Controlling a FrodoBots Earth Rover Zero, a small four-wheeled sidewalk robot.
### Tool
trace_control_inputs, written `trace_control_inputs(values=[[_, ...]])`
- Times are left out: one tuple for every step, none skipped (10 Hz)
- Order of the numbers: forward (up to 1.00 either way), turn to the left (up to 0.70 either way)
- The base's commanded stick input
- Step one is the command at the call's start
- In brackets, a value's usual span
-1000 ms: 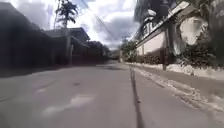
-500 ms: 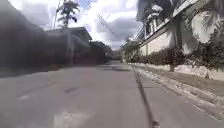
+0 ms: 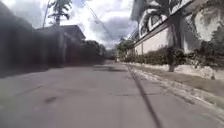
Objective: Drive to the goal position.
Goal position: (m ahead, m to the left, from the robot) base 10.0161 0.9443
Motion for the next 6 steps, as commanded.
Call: trace_control_inputs(values=[[1.0, -0.1], [1.0, -0.1], [1.0, -0.1], [1.0, -0.1], [1.0, -0.09], [1.0, -0.1]])
